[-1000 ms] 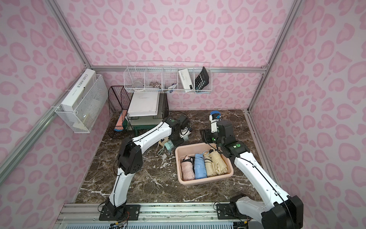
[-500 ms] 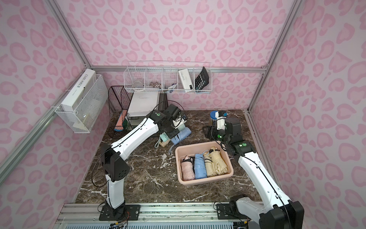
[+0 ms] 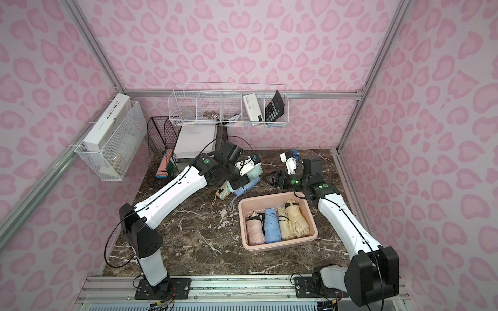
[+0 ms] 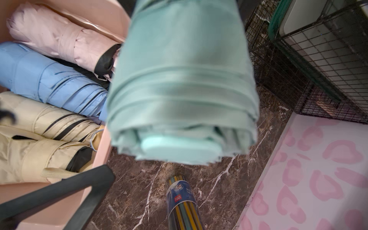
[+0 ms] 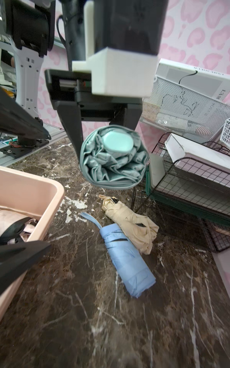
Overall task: Put the umbrella into the storage box
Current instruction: Pick up the umbrella from the center of the board.
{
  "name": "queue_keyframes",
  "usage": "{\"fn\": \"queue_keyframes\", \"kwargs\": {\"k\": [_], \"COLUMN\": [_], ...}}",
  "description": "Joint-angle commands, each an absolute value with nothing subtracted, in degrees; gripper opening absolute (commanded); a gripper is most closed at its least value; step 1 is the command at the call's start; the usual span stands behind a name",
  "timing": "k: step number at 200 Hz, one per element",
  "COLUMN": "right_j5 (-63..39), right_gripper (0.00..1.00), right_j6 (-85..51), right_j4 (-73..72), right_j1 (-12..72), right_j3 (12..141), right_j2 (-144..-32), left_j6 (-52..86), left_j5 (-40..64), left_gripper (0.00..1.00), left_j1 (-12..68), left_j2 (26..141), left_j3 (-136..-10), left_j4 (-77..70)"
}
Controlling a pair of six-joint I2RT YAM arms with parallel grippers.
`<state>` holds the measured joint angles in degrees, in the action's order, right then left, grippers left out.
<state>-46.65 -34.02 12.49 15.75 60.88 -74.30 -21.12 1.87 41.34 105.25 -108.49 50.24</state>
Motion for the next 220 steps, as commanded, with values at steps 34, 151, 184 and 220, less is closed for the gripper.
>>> {"fn": "queue_keyframes", "kwargs": {"k": [34, 151, 184, 220], "right_j5": [-48.7, -48.5, -49.0, -48.4], "right_gripper": [0.78, 0.59, 0.54, 0.49], "right_j6": [-39.6, -49.0, -52.5, -55.3], "right_j4": [3.0, -12.1, -17.2, -21.2], "right_j1": [17.9, 20.0, 20.2, 20.6], "right_j3": [58.8, 55.5, 53.1, 52.3], "right_j2": [-74.8, -79.0, -79.3, -80.0], "left_j6": [-22.0, -23.0, -23.2, -23.1], "left_j5": [5.9, 7.5, 8.2, 8.5], "left_gripper": [0.30, 0.30, 0.30, 0.30], "left_j1": [42.3, 42.6, 42.9, 42.9], "left_j2": [105.0, 105.7, 106.0, 106.3], "left_j3": [-108.4, -108.6, -109.1, -109.7], "left_j4": [47.8, 48.5, 49.3, 49.7]}}
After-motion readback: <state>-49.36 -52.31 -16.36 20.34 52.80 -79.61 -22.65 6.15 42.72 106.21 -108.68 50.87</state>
